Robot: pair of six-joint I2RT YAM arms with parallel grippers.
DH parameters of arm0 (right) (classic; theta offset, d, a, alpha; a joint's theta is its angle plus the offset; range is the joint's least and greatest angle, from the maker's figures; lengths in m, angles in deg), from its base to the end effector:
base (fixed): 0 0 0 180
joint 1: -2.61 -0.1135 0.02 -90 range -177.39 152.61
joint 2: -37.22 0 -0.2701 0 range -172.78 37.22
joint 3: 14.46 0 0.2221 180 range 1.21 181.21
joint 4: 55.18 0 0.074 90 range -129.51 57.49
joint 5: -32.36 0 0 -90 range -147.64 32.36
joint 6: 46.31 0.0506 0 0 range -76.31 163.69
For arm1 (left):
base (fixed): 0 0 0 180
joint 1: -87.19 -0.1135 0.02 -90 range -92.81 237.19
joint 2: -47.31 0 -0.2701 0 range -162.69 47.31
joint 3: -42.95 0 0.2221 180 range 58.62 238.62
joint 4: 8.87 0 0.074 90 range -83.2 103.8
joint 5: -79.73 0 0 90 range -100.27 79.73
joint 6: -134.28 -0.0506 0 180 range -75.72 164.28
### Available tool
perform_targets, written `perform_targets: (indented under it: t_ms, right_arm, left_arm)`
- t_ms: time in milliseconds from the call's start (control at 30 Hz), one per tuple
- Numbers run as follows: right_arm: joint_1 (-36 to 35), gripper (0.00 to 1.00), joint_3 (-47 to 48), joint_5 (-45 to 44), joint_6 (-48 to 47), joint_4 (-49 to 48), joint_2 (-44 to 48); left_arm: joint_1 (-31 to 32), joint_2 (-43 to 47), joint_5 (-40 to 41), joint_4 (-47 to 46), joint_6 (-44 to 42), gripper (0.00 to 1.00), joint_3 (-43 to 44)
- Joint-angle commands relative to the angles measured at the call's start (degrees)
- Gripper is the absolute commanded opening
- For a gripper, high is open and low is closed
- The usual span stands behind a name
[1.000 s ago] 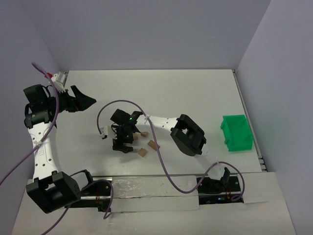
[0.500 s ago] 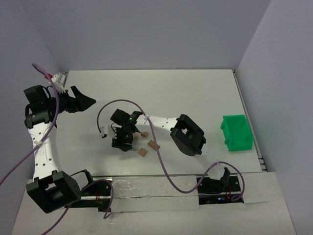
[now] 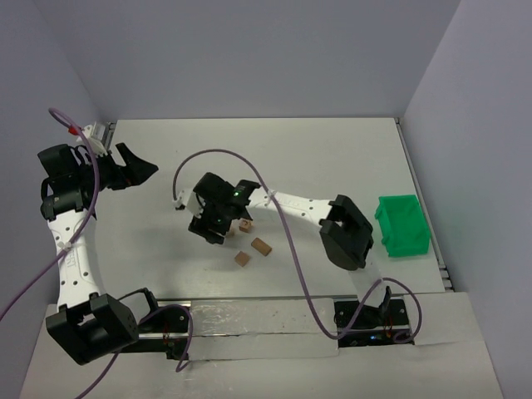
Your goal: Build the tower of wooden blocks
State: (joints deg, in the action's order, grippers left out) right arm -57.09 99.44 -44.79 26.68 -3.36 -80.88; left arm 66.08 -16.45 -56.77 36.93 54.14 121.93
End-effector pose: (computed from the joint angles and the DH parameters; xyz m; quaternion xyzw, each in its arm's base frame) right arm 0.2111 0.3835 0.2332 -0.6154 0.7250 0.2054 0.2315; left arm 0.2078 0.0409 0.3587 -0.0245 0.8213 -0.2966 0.4868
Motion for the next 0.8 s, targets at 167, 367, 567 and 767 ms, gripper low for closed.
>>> perform_targets:
  t_ms: [167,367,567,767]
  right_arm:
    - [4.92,0.0,2.67,-22.94,31.93,9.59,13.0]
    - [7.11,0.0,4.68,-32.49,45.08,16.52,11.43]
    - [8.45,0.0,9.05,-29.71,51.12,17.15,6.82]
    - [8.72,0.0,16.39,-27.79,55.25,18.43,-0.01]
  left_arm:
    - [-0.43,3.67,5.67,-2.56,4.17,0.99,1.98]
    - [-0.52,3.41,7.45,-3.53,6.57,0.99,1.58]
    - [-0.43,2.73,8.46,-4.81,8.35,0.99,0.36]
    - [-0.43,2.85,9.41,-6.87,9.87,0.99,-1.45]
